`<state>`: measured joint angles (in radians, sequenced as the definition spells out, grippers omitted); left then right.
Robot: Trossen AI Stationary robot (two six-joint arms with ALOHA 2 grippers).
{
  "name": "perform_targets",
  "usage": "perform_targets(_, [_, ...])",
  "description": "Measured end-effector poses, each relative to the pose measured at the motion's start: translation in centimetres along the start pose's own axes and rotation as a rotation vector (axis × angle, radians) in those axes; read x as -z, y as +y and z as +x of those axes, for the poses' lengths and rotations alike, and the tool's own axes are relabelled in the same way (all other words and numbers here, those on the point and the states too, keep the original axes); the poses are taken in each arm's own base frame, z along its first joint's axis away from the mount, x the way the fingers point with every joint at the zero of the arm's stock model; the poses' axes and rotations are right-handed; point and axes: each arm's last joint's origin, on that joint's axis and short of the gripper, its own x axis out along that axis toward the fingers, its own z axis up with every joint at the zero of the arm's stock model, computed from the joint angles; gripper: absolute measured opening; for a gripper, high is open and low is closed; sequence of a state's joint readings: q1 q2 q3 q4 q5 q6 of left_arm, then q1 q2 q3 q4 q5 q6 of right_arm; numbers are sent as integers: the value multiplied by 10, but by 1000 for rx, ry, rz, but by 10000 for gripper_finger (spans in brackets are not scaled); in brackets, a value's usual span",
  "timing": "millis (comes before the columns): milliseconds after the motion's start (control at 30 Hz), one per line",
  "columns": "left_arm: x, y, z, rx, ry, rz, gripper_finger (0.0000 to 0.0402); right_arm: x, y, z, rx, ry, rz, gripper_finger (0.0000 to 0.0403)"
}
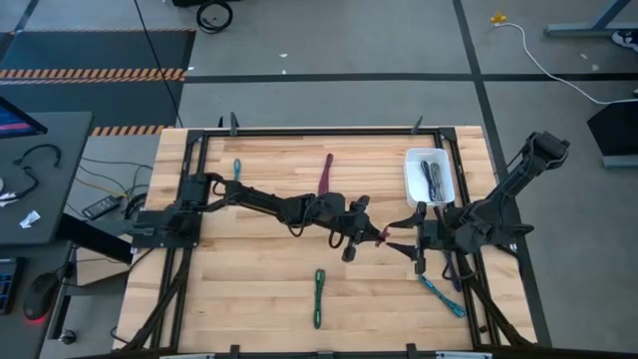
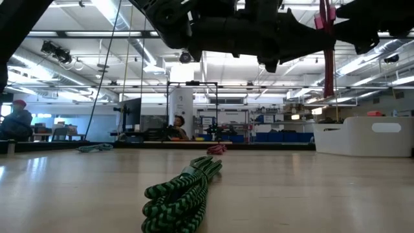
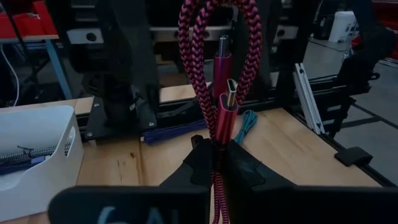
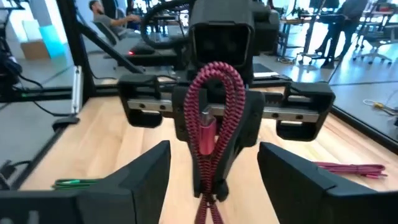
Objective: Pick and place USB-C Cables
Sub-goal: Put the bottom pink charger cable into the white bin
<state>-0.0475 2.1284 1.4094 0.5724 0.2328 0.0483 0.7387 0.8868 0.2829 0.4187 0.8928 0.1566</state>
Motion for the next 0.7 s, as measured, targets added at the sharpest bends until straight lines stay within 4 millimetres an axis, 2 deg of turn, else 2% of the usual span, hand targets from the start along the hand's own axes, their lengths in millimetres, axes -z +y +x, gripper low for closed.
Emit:
perform_targets(267, [0,0,0,-4,-4,-8,28,7,-1,14,-2,32,-25,195])
perform_targets(367, [0,1,0,-24,-4,-13,29,7,-1,17,1,24,-53,154])
perform_targets(433, [0,0,0,-24,2,-15,39,6,0,17,1,17,-64,110])
perform_targets(533, [4,1,0,-22,48,-21,78,5,-1,16,6,13,-73,30])
perform_targets(600, [7,5,-6,-27,141,-44,114,4,0,13,39,-1,-76,18])
perform_targets(700, [12,12,-23,-67,382,-110,166,-4,2,5,131,-24,-72,21])
